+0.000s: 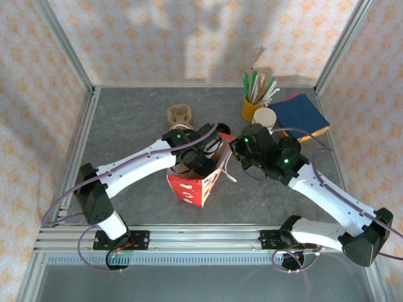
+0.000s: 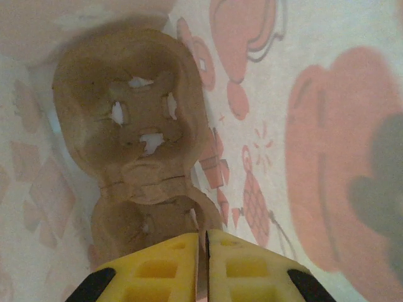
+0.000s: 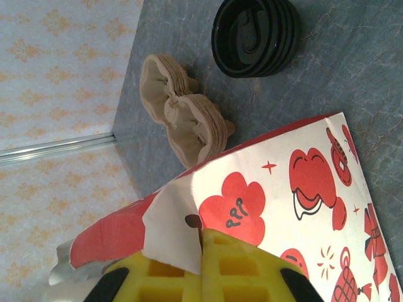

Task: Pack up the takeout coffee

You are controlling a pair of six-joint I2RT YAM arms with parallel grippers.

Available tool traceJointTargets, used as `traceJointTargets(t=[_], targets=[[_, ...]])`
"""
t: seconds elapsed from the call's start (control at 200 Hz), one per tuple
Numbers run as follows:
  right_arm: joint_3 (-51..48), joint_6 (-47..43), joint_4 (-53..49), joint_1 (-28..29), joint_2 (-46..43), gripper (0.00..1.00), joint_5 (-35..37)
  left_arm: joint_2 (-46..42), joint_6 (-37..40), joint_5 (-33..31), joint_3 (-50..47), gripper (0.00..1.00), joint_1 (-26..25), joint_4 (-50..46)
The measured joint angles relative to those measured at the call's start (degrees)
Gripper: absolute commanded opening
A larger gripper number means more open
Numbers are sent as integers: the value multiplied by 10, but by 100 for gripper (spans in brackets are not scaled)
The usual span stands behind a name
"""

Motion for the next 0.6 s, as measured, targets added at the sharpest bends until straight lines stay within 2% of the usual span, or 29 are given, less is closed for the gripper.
traceJointTargets(t=[0.596], targets=[[-3, 0, 10, 0, -7, 0, -14, 39, 20, 48, -69, 12, 11, 43]])
